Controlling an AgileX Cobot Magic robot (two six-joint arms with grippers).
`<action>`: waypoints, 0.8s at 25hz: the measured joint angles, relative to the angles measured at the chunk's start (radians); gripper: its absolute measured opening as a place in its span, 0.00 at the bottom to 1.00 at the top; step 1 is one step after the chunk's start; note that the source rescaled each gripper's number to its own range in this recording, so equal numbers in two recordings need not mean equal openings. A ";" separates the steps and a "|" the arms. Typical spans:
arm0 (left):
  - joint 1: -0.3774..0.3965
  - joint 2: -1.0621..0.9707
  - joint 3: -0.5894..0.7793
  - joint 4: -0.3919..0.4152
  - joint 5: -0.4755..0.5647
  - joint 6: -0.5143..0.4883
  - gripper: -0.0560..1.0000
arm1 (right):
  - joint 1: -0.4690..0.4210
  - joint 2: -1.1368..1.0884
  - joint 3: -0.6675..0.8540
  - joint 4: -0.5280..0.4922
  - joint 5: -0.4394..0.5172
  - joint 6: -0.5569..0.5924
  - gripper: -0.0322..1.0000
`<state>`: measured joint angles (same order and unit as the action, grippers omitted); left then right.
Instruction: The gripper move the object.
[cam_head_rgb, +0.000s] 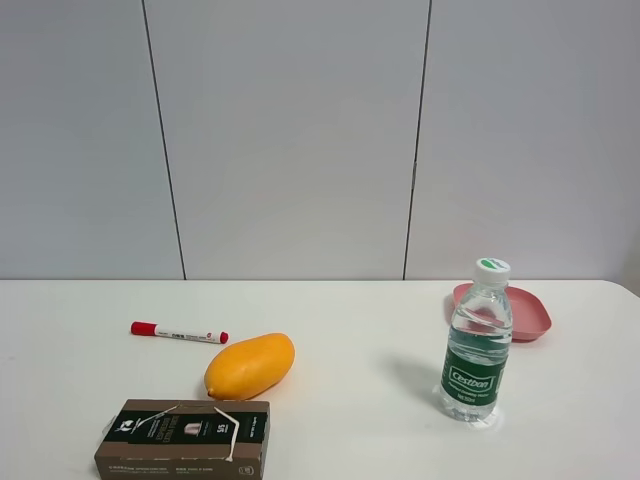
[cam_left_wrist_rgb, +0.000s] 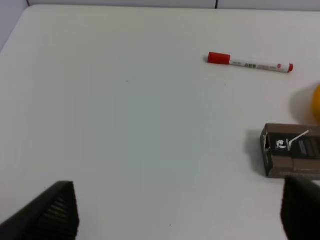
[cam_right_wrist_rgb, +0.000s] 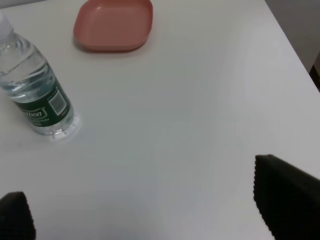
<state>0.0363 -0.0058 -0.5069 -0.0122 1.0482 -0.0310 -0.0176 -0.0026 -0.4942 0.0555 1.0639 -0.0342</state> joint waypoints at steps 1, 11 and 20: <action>0.000 0.000 0.000 0.000 0.000 0.000 0.55 | 0.000 0.000 0.000 0.000 0.000 0.000 1.00; 0.000 0.000 0.000 -0.002 0.000 0.000 0.55 | 0.000 0.000 0.000 0.000 0.000 0.000 1.00; 0.000 0.000 0.000 -0.002 0.000 0.000 0.54 | 0.000 0.000 0.000 0.000 0.000 0.000 1.00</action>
<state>0.0363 -0.0058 -0.5069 -0.0146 1.0482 -0.0310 -0.0176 -0.0026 -0.4942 0.0555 1.0639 -0.0342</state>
